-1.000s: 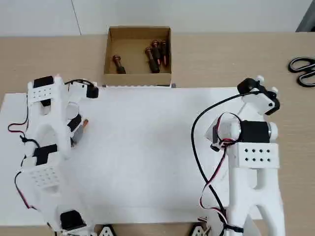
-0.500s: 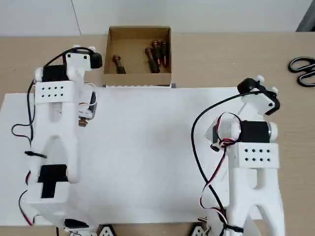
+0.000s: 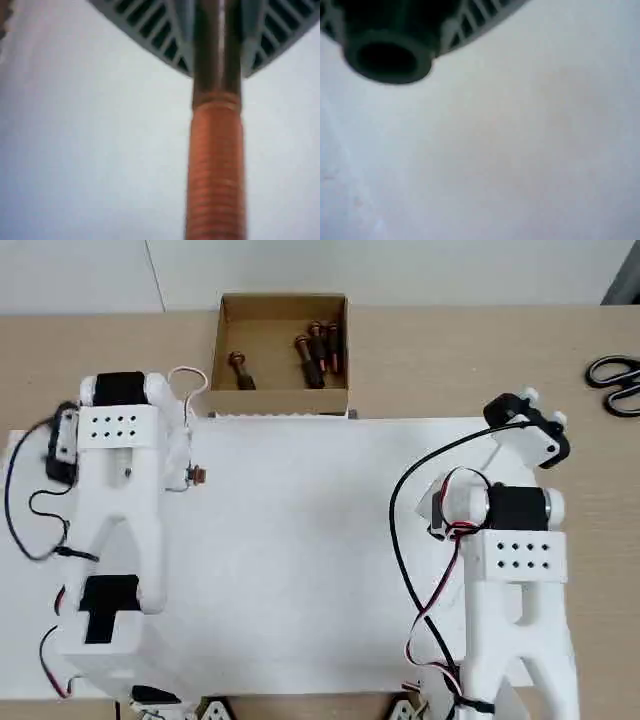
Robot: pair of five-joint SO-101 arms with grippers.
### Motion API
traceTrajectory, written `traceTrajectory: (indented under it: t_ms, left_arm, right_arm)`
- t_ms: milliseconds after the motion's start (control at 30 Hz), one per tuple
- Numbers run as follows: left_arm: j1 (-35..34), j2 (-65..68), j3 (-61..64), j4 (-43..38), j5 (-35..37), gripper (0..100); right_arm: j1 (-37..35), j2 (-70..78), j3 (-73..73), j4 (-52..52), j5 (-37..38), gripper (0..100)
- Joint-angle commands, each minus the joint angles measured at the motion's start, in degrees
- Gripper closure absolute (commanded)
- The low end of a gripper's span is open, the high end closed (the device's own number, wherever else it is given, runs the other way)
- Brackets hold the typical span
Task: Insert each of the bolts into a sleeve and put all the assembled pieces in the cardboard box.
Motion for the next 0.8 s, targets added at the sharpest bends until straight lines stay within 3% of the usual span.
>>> traceTrajectory:
  t_ms: [0, 400, 633, 767]
  left_arm:
    - [-0.2, -3.3, -1.1, -1.7, 2.9, 99]
    - [-0.3, -3.3, -1.0, -1.6, 2.8, 98]
    - [1.1, -3.8, -1.3, -1.8, -0.1, 75]
    - [3.3, -3.8, -1.3, -1.8, -4.6, 69]
  right_arm:
    - [0.3, -1.3, -0.2, -0.3, 0.1, 99.6]
    - [0.3, -1.3, -0.2, -0.3, 0.2, 99.6]
    - [0.3, -1.3, -0.2, -0.3, 0.2, 99.6]
    - [0.3, -1.3, -0.2, -0.3, 0.5, 99.6]
